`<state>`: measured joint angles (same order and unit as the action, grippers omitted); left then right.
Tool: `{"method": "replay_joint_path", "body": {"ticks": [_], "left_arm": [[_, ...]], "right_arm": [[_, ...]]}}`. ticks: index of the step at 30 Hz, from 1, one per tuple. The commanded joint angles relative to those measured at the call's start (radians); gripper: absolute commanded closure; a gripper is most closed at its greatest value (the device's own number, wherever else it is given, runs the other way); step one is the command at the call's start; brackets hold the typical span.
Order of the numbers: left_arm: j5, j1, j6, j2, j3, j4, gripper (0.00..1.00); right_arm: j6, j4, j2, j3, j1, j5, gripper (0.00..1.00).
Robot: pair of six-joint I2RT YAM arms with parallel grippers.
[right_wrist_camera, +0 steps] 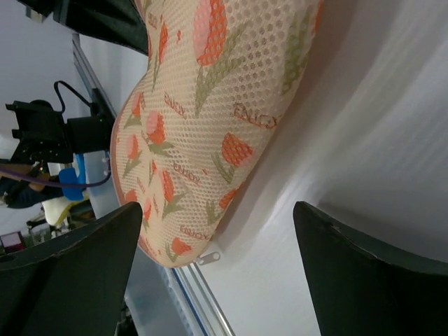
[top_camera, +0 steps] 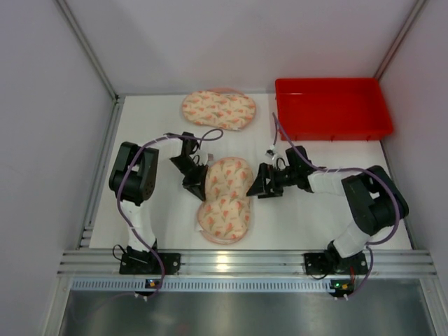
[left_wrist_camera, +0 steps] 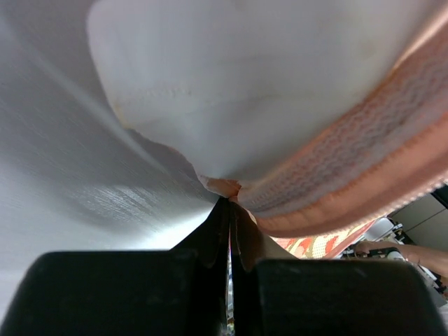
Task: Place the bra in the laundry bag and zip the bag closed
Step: Zip the laundry bag at the center of the board.
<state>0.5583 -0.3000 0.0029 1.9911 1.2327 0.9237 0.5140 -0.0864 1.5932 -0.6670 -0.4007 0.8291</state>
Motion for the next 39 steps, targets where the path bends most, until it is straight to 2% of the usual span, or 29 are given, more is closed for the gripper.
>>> {"method": "replay_joint_path", "body": {"ticks": [1,7,10,15,18,21,22,24,25,28,29,30,32,36,38,39], "left_arm": [[-0.117,-0.005,0.012,0.057,0.007,-0.143,1.00],[-0.109,0.019,0.019,0.063,0.025,-0.143,1.00],[-0.092,0.045,0.013,0.089,0.037,-0.143,1.00],[-0.061,0.113,0.005,0.112,0.057,-0.141,1.00],[-0.067,0.121,0.014,0.109,0.059,-0.141,1.00],[-0.064,0.128,0.008,0.110,0.057,-0.143,1.00],[-0.064,0.133,0.008,0.112,0.059,-0.143,1.00],[-0.057,0.147,0.017,0.109,0.060,-0.143,1.00],[-0.035,0.154,0.022,0.094,0.062,-0.141,0.96],[0.003,0.170,0.051,0.019,0.057,-0.143,0.84],[0.000,0.170,0.061,-0.010,0.057,-0.143,0.81],[-0.008,0.170,0.081,-0.043,0.057,-0.143,0.73],[-0.101,0.170,0.089,-0.139,0.070,-0.144,0.65],[-0.204,0.179,0.152,-0.323,0.076,-0.169,0.53],[-0.180,0.179,0.215,-0.438,0.074,-0.172,0.45],[-0.137,0.177,0.298,-0.478,0.062,-0.171,0.32]], "right_arm": [[0.040,-0.156,0.066,0.026,-0.059,0.033,0.09],[0.214,-0.422,0.155,0.112,-0.069,0.094,0.12],[0.270,-0.507,0.181,0.118,-0.096,0.110,0.17],[0.284,-0.507,0.255,0.078,-0.153,0.116,0.19],[0.313,-0.544,0.306,0.046,-0.151,0.122,0.27],[0.359,-0.596,0.330,0.026,-0.153,0.117,0.44],[0.356,-0.593,0.332,0.009,-0.155,0.114,0.55],[0.339,-0.543,0.320,-0.015,-0.153,0.101,0.68],[0.304,-0.502,0.307,-0.048,-0.152,0.075,0.83],[0.265,-0.394,0.255,-0.094,-0.155,0.013,1.00],[0.252,-0.365,0.240,-0.106,-0.156,0.001,1.00],[0.239,-0.322,0.234,-0.133,-0.158,-0.027,1.00],[0.186,-0.184,0.232,-0.166,-0.164,-0.068,1.00],[0.169,-0.089,0.238,-0.224,-0.187,-0.123,1.00],[0.181,-0.041,0.260,-0.253,-0.211,-0.122,1.00],[0.185,-0.012,0.269,-0.290,-0.222,-0.127,1.00]]}}
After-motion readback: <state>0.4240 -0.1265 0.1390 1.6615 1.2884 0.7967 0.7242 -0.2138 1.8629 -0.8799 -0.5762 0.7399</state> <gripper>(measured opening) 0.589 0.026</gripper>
